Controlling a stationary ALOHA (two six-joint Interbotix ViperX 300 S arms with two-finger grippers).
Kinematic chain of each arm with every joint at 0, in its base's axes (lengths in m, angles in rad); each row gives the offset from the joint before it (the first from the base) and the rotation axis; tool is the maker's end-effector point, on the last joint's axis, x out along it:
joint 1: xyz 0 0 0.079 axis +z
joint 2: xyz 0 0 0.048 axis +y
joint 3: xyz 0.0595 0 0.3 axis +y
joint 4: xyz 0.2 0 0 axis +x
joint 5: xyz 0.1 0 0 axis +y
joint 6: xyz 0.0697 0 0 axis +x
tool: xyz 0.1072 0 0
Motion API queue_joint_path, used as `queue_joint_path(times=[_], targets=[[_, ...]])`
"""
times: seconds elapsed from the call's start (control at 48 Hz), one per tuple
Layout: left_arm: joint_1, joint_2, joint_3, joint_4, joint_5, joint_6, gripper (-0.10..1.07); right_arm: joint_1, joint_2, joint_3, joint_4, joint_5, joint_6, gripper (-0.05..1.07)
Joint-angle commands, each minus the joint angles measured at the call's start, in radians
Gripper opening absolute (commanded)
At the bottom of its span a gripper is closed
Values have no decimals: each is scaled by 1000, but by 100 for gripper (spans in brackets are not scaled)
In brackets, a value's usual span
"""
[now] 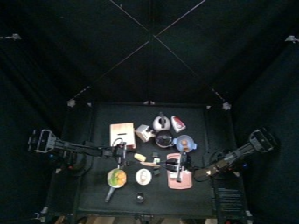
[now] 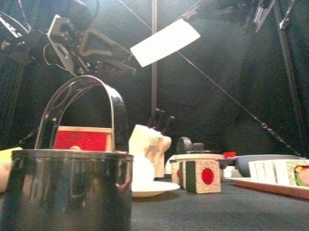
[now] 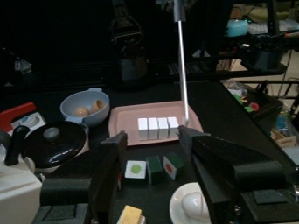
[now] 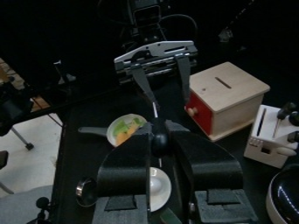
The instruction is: Grab cleaver with other hand
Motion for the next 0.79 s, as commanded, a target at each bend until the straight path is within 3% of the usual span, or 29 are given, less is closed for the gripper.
queue_joint_path(times=[0.0,0.208,0.479,0.771], targets=[[-8,5,-40,5,-11,2,88,2,-29,0,-8,14,0,38],[-25,21,-66,8,-21,-2,88,2,-52,15,-8,17,0,38],[-38,81,-92,-32,-150,-9,87,0,-54,15,-8,17,-3,38],[-44,95,-106,-77,-152,-43,86,-2,-77,21,-14,17,-5,38]])
